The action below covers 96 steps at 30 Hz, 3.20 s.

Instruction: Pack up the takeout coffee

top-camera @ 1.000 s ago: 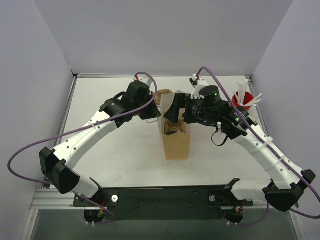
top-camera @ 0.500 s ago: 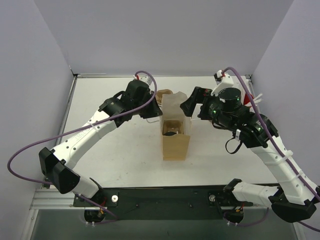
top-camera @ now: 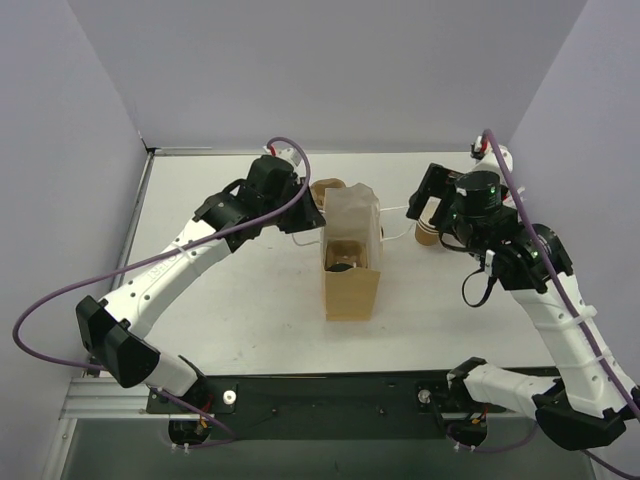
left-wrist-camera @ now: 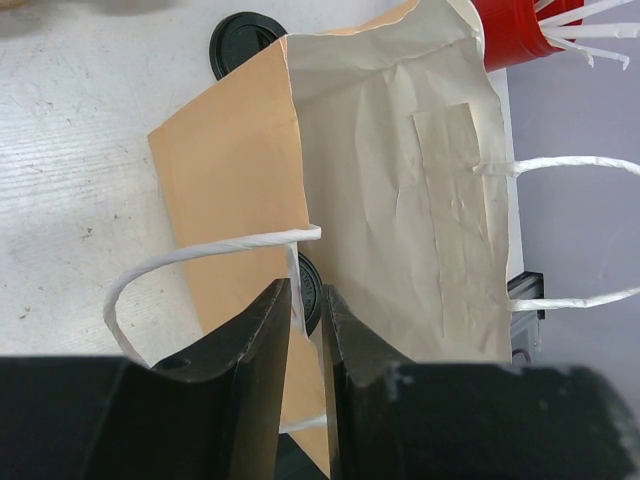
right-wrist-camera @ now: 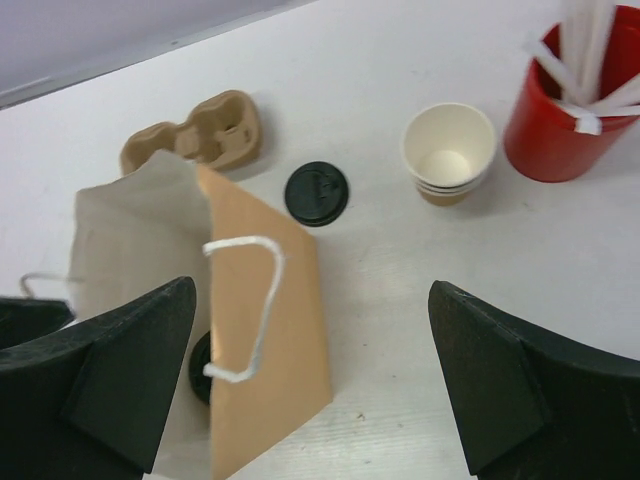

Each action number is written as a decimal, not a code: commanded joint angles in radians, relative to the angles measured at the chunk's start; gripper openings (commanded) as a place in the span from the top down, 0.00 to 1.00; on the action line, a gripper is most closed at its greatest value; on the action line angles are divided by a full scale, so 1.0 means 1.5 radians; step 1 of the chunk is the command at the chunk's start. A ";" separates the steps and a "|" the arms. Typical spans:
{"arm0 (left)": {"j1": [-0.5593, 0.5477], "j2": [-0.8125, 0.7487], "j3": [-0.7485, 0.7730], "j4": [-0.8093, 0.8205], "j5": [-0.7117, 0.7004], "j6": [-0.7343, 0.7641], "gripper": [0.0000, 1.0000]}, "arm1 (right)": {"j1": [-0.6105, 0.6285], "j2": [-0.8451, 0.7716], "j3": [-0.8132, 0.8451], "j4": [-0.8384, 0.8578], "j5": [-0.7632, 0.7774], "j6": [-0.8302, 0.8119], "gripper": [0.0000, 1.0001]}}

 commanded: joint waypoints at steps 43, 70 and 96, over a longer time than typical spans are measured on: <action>0.055 -0.052 0.055 0.051 0.109 0.056 0.67 | -0.363 0.423 0.090 0.131 -0.004 -0.280 0.43; 0.069 -0.056 0.048 0.049 0.112 0.057 0.68 | -0.323 0.410 0.188 0.059 0.158 -0.318 1.00; 0.084 -0.066 0.018 0.076 0.112 0.049 0.68 | -0.305 0.163 0.219 0.038 0.075 -0.247 1.00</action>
